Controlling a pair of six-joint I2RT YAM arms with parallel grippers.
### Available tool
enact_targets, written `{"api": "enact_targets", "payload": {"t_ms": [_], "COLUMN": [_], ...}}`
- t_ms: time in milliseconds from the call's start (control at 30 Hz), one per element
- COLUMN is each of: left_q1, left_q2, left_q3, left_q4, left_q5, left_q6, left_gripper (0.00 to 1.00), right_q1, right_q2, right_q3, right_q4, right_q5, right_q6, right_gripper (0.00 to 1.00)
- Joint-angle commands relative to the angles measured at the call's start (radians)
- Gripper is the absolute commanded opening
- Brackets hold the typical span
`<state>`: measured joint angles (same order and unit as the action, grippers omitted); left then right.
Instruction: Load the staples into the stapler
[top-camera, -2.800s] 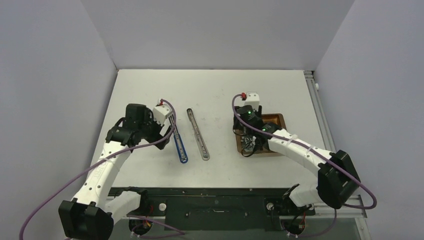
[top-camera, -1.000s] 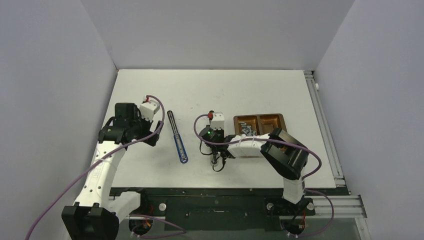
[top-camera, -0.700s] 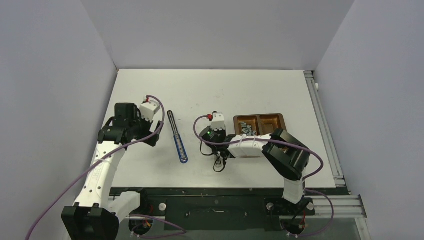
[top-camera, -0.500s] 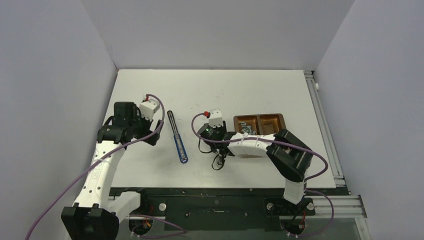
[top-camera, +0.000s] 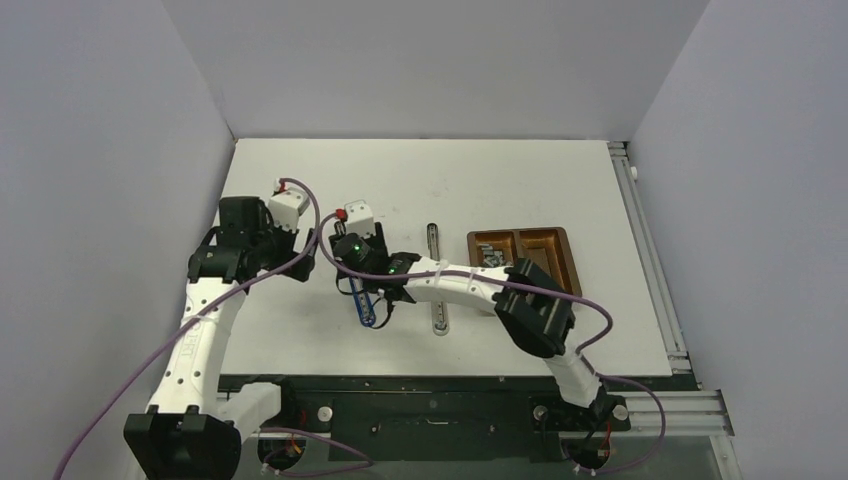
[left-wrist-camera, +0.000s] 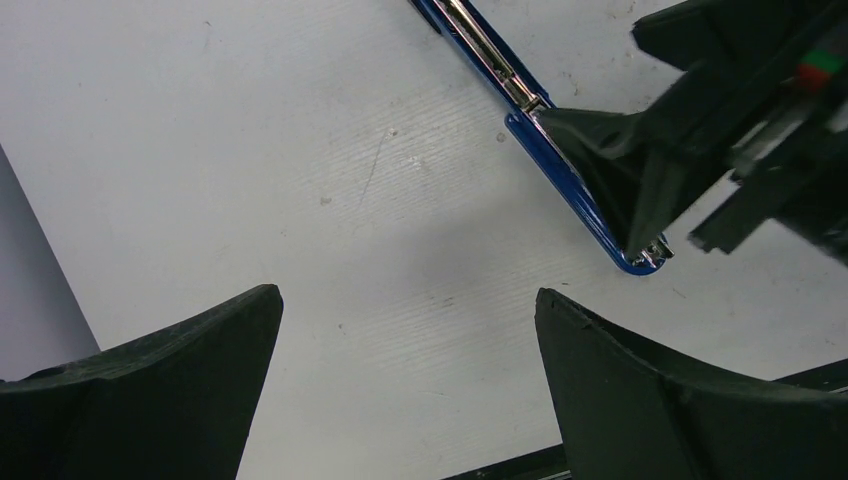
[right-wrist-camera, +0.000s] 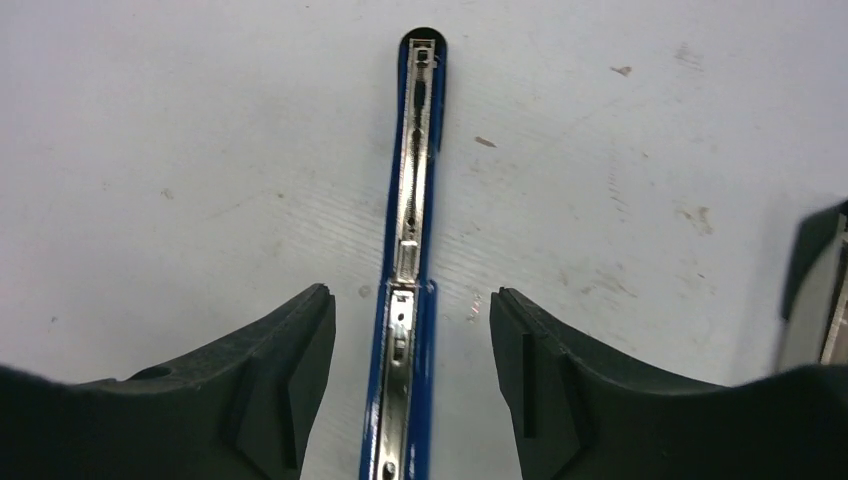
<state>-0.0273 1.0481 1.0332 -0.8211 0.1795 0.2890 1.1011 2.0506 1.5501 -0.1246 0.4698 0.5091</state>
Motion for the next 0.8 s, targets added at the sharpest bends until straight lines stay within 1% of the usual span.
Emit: {"api": "enact_targets", "payload": {"t_ms": [0,100,200,333,600,767], "left_q1": [0.019,0.022,0.052,0.056,0.073,0.075], "left_q2": [0.016,0.027,0.036,0.042,0.041,0.049], "left_q3": [0.065,0.091,0.118,0.14,0.136,0.136], "left_q4": [0.006,-0.002,-0.008,-0.012,-0.003,-0.011], "left_q5": [0.003,0.009,0.017,0.012,-0.021,-0.036], "left_q6": [-0.044,-0.067,-0.083,-0.106,-0.151,-0.147], "left_gripper": [0.96,0.96,0.96,0.96,0.96,0.96], "right_q1": [0.011,0.011,0.011,0.009,0.01,0.001], "right_q2": [0.153,0.197,0.226,0.247,0.251,0.249], "right_q3": [0.165,0.207,0.214,0.207,0.128,0.111], "right_q4": [-0.057,-0.062,-0.055,-0.047,0.045,0.04], "right_q5": [-0.06,-0.062,-0.052,-0.046,-0.085,-0.08], "right_q6": [-0.043,-0.047,-0.046,-0.043,-0.035,-0.014], "right_gripper": [0.58,0.59,0.59,0.58,0.48,0.35]}}
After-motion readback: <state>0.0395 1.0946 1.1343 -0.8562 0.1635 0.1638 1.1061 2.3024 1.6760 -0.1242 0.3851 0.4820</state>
